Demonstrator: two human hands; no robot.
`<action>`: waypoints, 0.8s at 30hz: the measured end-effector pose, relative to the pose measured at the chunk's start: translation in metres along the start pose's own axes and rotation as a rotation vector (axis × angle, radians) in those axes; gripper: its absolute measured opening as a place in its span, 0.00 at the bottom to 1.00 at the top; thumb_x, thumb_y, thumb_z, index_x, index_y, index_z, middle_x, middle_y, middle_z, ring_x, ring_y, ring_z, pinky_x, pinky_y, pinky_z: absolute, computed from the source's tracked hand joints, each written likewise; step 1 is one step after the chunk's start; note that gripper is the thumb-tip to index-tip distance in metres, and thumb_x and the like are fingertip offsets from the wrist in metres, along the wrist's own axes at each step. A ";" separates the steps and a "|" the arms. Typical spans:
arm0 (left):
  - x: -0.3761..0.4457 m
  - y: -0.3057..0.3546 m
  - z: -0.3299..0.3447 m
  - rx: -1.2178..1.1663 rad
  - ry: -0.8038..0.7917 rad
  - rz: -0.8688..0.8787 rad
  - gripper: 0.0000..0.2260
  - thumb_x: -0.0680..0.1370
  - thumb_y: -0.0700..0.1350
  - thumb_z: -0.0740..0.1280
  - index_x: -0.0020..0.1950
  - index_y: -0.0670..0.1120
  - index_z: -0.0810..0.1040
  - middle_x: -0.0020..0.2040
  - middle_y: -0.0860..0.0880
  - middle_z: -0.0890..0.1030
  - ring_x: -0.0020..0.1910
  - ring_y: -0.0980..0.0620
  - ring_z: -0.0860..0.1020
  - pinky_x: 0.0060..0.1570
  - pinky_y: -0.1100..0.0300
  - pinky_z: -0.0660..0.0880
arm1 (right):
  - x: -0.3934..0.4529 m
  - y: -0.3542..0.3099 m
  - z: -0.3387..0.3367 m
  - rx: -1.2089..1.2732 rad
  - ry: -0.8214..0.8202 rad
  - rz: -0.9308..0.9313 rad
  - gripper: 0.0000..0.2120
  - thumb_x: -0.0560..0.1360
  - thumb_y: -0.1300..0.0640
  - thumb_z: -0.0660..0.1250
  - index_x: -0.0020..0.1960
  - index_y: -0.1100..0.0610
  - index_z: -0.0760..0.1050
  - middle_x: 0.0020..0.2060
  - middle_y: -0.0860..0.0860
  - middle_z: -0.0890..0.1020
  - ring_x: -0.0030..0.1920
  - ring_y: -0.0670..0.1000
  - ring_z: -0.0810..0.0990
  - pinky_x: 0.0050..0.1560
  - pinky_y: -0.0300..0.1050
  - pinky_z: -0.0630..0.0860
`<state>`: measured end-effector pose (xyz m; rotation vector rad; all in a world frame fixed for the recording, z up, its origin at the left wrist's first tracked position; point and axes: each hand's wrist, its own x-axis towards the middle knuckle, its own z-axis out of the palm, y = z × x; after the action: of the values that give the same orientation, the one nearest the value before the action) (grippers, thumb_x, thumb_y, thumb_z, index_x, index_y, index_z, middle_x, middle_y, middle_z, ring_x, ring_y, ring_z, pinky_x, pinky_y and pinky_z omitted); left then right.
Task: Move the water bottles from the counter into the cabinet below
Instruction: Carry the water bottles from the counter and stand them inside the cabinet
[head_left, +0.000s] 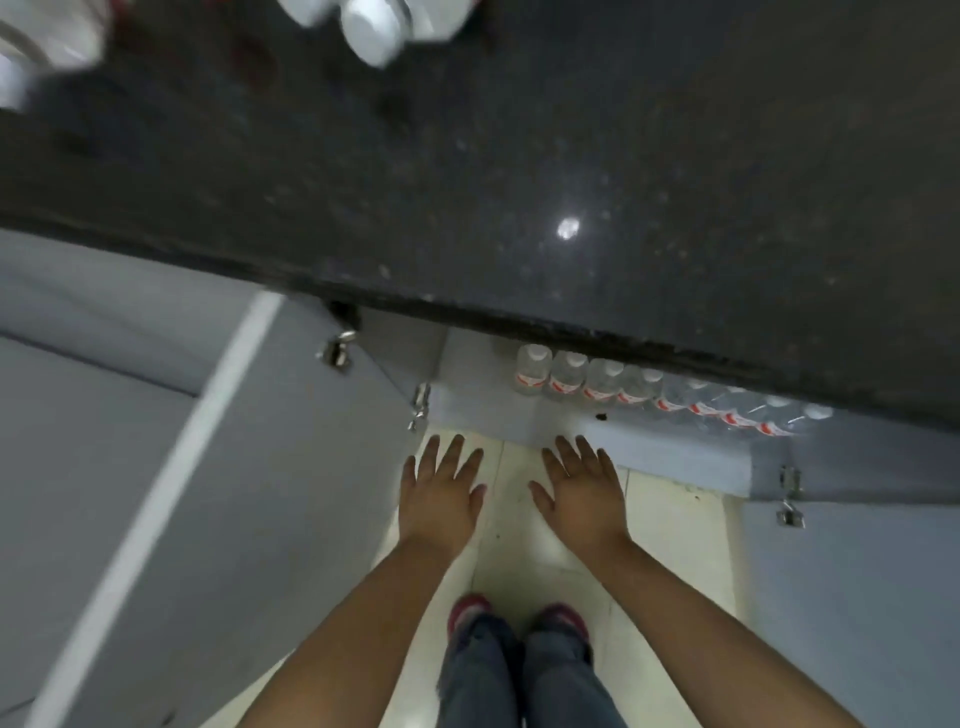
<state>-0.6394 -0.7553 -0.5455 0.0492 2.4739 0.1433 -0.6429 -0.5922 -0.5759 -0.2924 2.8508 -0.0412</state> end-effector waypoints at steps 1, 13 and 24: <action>-0.020 -0.003 -0.017 -0.003 -0.004 -0.010 0.22 0.83 0.53 0.48 0.77 0.54 0.51 0.79 0.52 0.48 0.78 0.48 0.44 0.76 0.49 0.45 | -0.009 -0.007 -0.021 0.013 0.000 -0.013 0.26 0.67 0.45 0.52 0.42 0.56 0.86 0.43 0.53 0.88 0.44 0.56 0.87 0.42 0.54 0.83; -0.162 -0.038 -0.158 0.093 0.317 0.086 0.21 0.70 0.52 0.55 0.52 0.50 0.84 0.52 0.48 0.86 0.51 0.43 0.84 0.41 0.50 0.82 | -0.050 -0.067 -0.201 0.219 0.525 -0.197 0.23 0.77 0.51 0.54 0.47 0.65 0.83 0.46 0.61 0.86 0.47 0.61 0.86 0.46 0.56 0.82; -0.083 -0.003 -0.307 -0.226 0.631 0.028 0.24 0.80 0.49 0.59 0.75 0.50 0.60 0.77 0.46 0.60 0.76 0.45 0.57 0.71 0.51 0.62 | 0.065 0.010 -0.328 0.213 0.567 0.012 0.14 0.65 0.59 0.72 0.47 0.67 0.83 0.45 0.64 0.86 0.47 0.65 0.85 0.46 0.62 0.81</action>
<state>-0.7631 -0.7923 -0.2544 -0.0698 3.0644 0.5180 -0.7958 -0.5957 -0.2786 -0.2490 3.3633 -0.4962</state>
